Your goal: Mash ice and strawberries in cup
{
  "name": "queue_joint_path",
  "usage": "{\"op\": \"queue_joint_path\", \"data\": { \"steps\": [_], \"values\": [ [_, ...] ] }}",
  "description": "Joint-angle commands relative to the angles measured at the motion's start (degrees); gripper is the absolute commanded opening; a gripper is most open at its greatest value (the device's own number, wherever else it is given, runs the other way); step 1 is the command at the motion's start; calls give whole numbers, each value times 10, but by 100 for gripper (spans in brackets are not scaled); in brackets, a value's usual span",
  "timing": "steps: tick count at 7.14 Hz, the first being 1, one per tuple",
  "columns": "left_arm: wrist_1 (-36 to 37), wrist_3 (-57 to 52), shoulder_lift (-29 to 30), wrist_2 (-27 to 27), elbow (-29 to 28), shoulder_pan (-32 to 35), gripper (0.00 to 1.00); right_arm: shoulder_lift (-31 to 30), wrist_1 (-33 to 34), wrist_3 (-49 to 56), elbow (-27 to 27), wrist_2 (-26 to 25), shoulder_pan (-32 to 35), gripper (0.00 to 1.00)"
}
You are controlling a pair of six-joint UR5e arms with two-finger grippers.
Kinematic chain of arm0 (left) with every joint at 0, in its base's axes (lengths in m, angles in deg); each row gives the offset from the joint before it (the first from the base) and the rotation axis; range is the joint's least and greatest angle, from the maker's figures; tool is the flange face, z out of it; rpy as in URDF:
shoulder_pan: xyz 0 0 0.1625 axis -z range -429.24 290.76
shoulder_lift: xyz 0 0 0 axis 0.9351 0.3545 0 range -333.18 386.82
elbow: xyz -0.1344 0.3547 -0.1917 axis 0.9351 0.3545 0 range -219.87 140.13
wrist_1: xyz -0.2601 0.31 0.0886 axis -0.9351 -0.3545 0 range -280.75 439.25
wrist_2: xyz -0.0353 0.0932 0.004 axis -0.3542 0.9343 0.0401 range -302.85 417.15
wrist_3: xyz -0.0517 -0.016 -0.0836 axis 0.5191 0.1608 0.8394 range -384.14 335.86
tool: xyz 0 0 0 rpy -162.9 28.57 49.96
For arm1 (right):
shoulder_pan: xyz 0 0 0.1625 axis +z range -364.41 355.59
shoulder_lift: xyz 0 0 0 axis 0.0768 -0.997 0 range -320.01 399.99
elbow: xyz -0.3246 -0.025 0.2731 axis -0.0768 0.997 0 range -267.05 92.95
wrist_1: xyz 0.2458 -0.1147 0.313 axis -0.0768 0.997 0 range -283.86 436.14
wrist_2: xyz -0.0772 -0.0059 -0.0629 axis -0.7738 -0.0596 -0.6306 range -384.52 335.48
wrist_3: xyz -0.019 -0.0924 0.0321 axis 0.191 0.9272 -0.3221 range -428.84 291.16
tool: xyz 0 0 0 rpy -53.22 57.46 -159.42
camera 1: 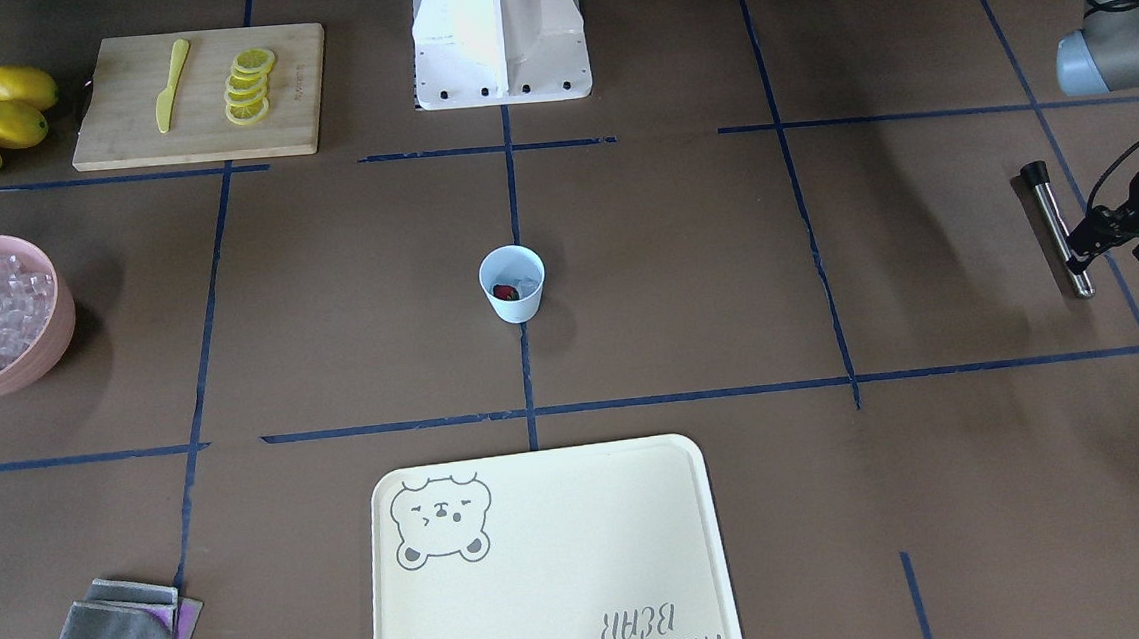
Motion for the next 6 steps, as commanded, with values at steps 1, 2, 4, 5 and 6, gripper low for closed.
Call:
{"op": "queue_joint_path", "data": {
  "steps": [1,2,4,5,6],
  "values": [
    [-35,15,0,14,-25,-22,100,-1,0,0,0,0,0,100],
    [-35,14,0,13,-25,-22,100,0,0,0,-1,0,0,100],
    [-35,14,0,9,-25,-22,100,-1,-1,0,-2,0,0,100],
    [-35,14,-1,8,-25,-26,100,-1,-1,0,-2,0,0,100],
    [-35,14,-2,8,-26,-31,100,0,-1,1,-2,0,0,100]
  ]
}}
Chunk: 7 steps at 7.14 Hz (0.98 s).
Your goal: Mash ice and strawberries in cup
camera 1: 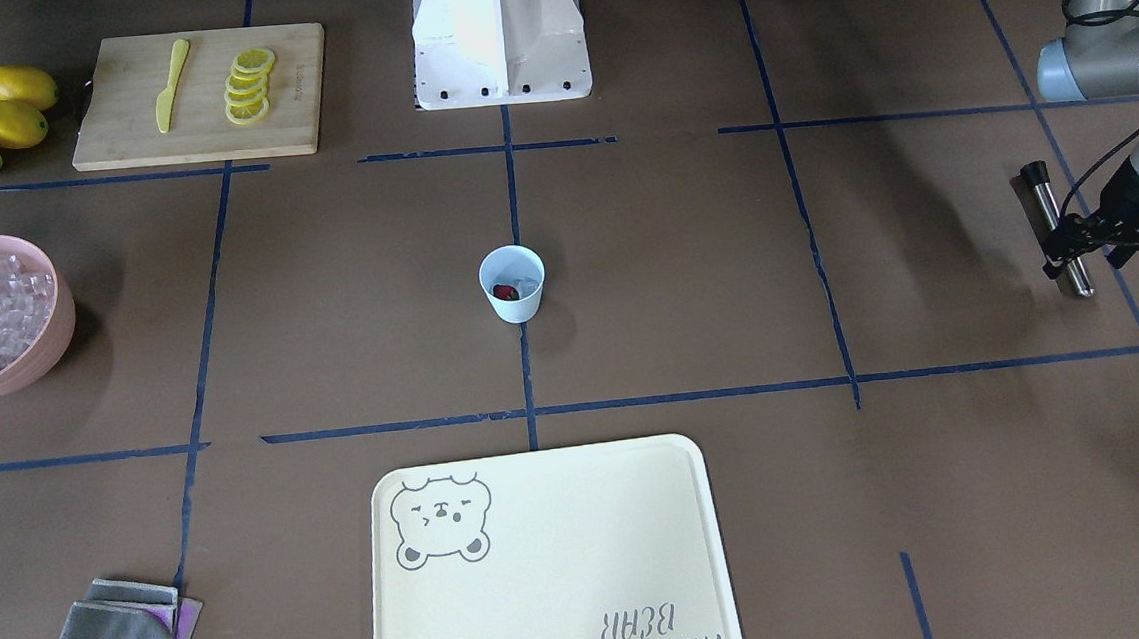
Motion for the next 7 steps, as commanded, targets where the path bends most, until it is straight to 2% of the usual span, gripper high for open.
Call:
{"op": "queue_joint_path", "data": {
  "steps": [1,3,5,7],
  "values": [
    [0,0,-2,0,-1,-11,100,1,0,1,1,-1,0,100],
    [0,-2,-2,0,-1,-13,99,1,0,1,-2,-1,0,100],
    [-9,-10,-4,-1,-1,-13,69,1,0,1,1,-2,-1,100],
    [-16,-11,-5,-3,-1,-12,25,9,0,1,5,-3,-2,100]
  ]
}}
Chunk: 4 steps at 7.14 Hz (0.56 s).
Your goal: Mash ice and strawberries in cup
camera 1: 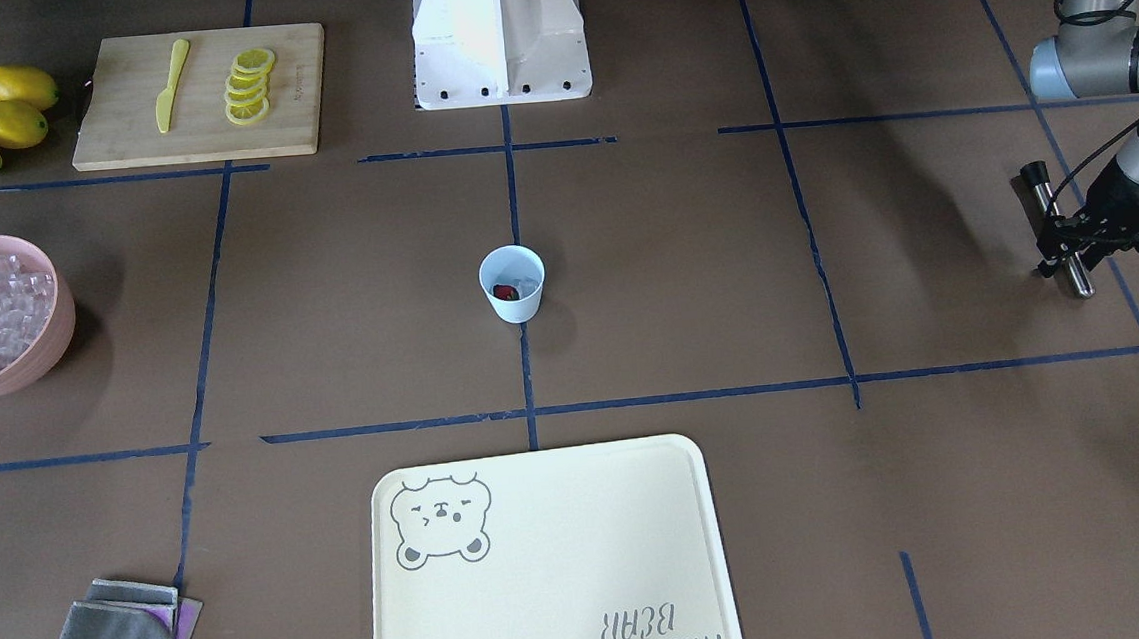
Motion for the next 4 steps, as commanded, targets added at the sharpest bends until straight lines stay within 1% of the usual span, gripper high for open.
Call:
{"op": "queue_joint_path", "data": {
  "steps": [1,2,3,4],
  "values": [
    [-2,-1,-1,-4,1,1,10,10,1,-1,5,-2,0,100],
    [2,0,0,-44,5,2,4,11,1,-1,5,-2,0,100],
    [5,0,-1,-79,25,8,0,11,1,-1,5,-2,0,100],
    [7,0,-1,-84,51,22,0,12,1,-1,5,-2,-1,100]
  ]
}}
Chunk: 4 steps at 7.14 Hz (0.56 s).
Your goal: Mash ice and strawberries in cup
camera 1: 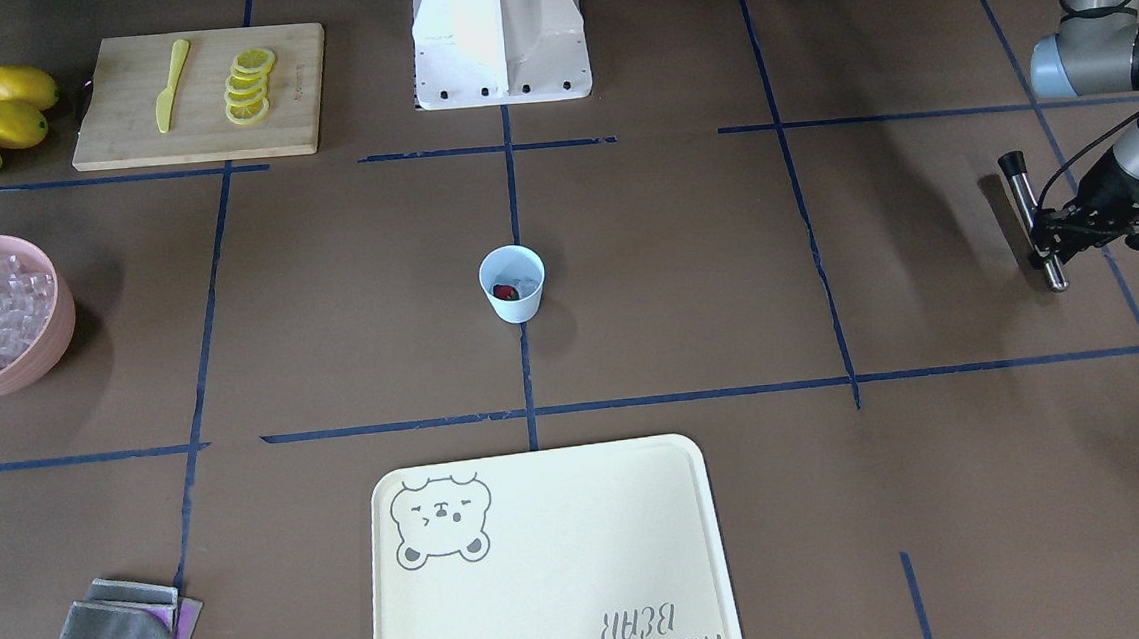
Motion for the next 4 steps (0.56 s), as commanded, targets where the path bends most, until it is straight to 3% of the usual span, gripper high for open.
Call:
{"op": "queue_joint_path", "data": {
  "steps": [1,3,4],
  "values": [
    [4,0,1,-22,60,30,0,0,0,0,-1,0,0,100],
    [3,1,4,-14,161,34,0,-1,0,-1,0,1,0,100],
    [3,5,16,-1,180,33,0,-1,0,-1,1,1,0,100]
  ]
}}
